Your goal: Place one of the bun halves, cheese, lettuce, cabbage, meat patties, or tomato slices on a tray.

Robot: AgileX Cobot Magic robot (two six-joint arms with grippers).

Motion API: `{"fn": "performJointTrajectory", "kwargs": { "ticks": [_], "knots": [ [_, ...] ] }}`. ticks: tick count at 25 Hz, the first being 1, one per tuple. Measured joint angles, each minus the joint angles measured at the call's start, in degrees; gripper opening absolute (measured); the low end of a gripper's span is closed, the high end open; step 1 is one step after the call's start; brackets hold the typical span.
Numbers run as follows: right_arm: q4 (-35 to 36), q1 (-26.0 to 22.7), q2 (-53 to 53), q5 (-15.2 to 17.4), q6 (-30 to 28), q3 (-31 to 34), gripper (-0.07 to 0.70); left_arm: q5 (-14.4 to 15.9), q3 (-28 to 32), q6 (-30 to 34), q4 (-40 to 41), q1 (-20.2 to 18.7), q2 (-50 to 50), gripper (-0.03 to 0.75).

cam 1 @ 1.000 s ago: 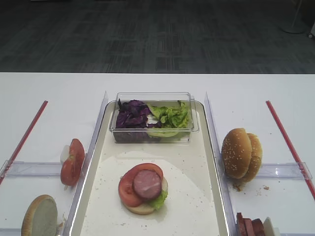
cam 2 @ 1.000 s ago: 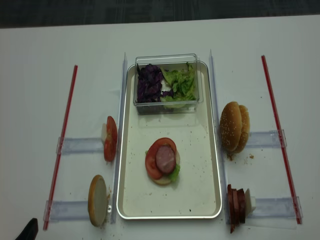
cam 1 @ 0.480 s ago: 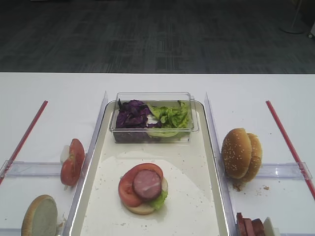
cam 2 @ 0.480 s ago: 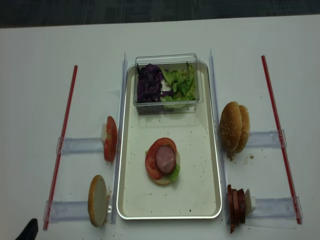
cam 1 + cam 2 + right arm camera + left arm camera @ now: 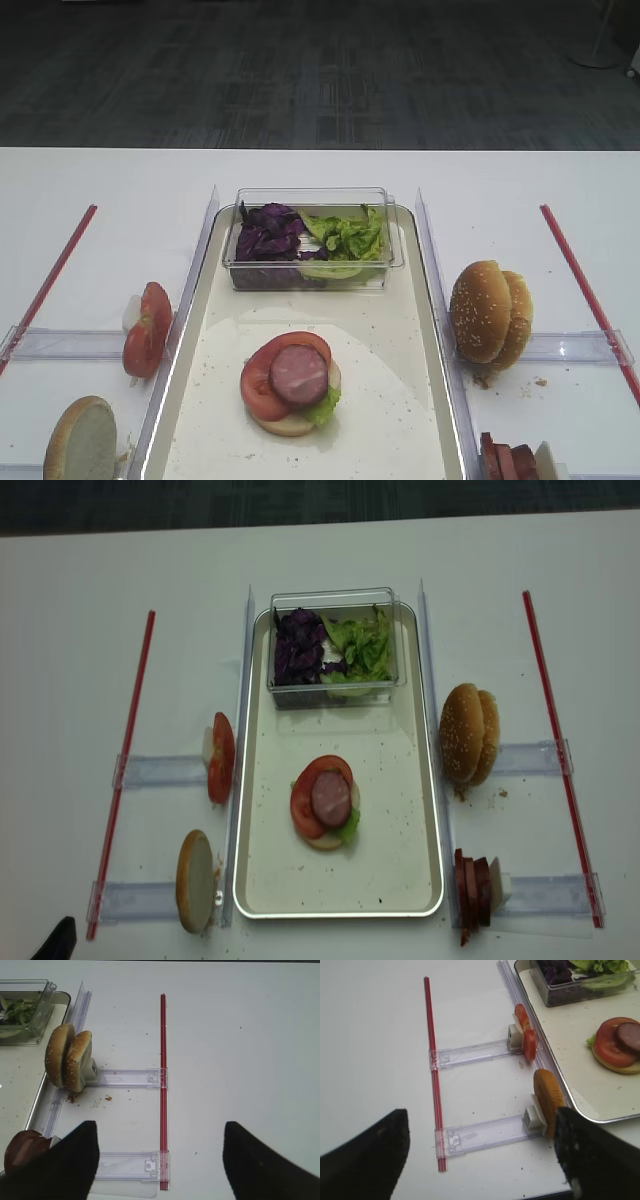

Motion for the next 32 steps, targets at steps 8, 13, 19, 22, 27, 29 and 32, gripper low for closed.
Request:
{"fn": "performJointTrajectory", "kwargs": {
  "ticks": [8, 13, 19, 22, 27, 29, 32],
  "knots": [
    [0.0, 0.0, 0.0, 0.0, 0.0, 0.0, 0.542, 0.0, 0.0, 0.0, 0.0, 0.0, 0.0, 0.545],
    [0.0, 0.0, 0.0, 0.0, 0.0, 0.0, 0.542, 0.0, 0.0, 0.0, 0.0, 0.0, 0.0, 0.545],
    [0.0, 0.0, 0.0, 0.0, 0.0, 0.0, 0.542, 0.0, 0.0, 0.0, 0.0, 0.0, 0.0, 0.545],
    [0.0, 0.0, 0.0, 0.0, 0.0, 0.0, 0.542, 0.0, 0.0, 0.0, 0.0, 0.0, 0.0, 0.545],
    [0.0, 0.0, 0.0, 0.0, 0.0, 0.0, 0.542, 0.0, 0.0, 0.0, 0.0, 0.0, 0.0, 0.545],
    [0.0, 0.0, 0.0, 0.0, 0.0, 0.0, 0.542, 0.0, 0.0, 0.0, 0.0, 0.0, 0.0, 0.545],
    [0.0, 0.0, 0.0, 0.0, 0.0, 0.0, 0.542, 0.0, 0.0, 0.0, 0.0, 0.0, 0.0, 0.545]
  ]
}}
